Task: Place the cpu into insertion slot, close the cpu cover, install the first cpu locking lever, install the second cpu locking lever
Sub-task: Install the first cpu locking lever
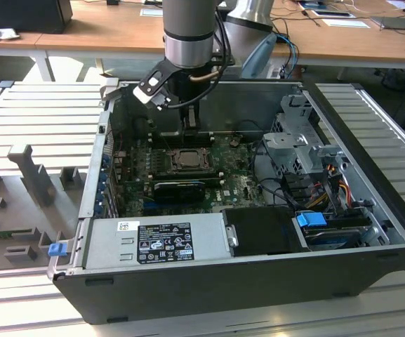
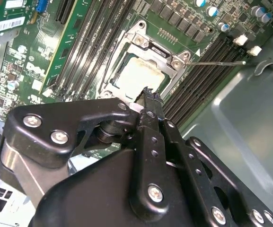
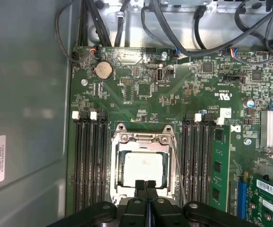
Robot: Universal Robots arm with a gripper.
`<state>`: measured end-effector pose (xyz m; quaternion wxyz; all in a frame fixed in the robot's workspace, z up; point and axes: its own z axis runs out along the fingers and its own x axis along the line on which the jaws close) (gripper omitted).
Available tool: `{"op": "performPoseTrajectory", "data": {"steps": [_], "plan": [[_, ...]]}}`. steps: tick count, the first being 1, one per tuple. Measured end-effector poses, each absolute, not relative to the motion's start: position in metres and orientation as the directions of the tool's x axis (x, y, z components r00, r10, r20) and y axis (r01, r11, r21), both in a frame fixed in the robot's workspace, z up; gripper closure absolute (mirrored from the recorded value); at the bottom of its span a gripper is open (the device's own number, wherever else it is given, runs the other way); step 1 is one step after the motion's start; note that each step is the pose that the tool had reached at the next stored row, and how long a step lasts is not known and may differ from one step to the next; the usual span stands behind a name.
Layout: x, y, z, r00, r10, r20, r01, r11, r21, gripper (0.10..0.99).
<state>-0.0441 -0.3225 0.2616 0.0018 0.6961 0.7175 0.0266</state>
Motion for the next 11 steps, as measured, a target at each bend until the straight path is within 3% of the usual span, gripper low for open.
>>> {"op": "performPoseTrajectory", "data": {"steps": [11], "plan": [[-0.044, -0.323, 0.277, -0.031, 0.999, 0.034, 0.999, 0.03, 0.041, 0.98]]}}
